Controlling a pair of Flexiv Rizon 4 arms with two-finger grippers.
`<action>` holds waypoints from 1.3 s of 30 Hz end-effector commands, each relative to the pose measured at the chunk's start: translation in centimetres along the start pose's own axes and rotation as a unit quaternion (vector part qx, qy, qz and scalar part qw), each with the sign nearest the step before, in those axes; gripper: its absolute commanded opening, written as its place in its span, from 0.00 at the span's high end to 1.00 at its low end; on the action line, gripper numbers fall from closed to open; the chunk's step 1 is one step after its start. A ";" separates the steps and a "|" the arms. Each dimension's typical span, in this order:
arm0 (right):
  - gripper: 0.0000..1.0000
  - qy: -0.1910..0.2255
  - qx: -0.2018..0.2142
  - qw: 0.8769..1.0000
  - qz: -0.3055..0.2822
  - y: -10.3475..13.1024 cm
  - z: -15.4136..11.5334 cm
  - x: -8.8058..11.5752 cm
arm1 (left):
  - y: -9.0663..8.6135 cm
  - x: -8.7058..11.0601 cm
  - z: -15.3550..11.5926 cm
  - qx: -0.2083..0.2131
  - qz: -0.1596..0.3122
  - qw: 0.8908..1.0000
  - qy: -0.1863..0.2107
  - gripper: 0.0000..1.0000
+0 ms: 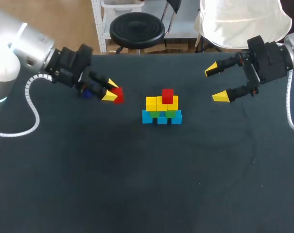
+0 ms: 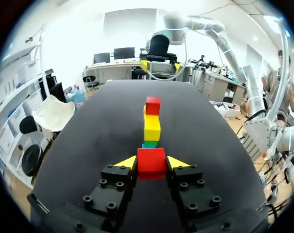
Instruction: Place the blue cubes, place green cubes on the blue cubes, place the yellow cubes on the green cubes, then place the red cubes on the yellow cubes, and place purple cube on the red cubes.
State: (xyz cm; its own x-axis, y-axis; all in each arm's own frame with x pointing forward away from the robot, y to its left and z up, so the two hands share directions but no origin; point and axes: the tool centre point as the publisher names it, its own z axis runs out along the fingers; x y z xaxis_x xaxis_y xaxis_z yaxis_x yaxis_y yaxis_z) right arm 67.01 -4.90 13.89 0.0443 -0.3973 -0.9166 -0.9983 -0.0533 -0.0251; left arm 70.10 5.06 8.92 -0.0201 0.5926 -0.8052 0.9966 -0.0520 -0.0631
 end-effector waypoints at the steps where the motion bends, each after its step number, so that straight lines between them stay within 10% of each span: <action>1: 0.00 -0.001 0.001 1.000 -0.001 0.1 0.0 0.0 | 0.5 -1.3 0.8 0.021 0.009 1.000 0.011 1.00; 31: 0.00 -0.001 0.001 1.000 -0.001 0.1 0.0 0.0 | 0.3 -3.0 2.5 0.027 0.011 0.999 0.022 1.00; 39: 0.00 -0.001 0.001 1.000 -0.001 0.1 0.0 0.0 | 0.4 -7.1 3.8 0.050 0.054 0.997 0.033 1.00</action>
State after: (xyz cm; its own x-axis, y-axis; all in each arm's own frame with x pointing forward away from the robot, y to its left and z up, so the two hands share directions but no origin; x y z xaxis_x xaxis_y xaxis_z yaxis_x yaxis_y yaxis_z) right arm 67.01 -4.91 13.89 0.0442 -0.3974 -0.9166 -0.9983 -0.0533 -0.0251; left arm 69.59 -1.01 12.07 0.0931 0.6157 -0.7825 0.9837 -0.1782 -0.0232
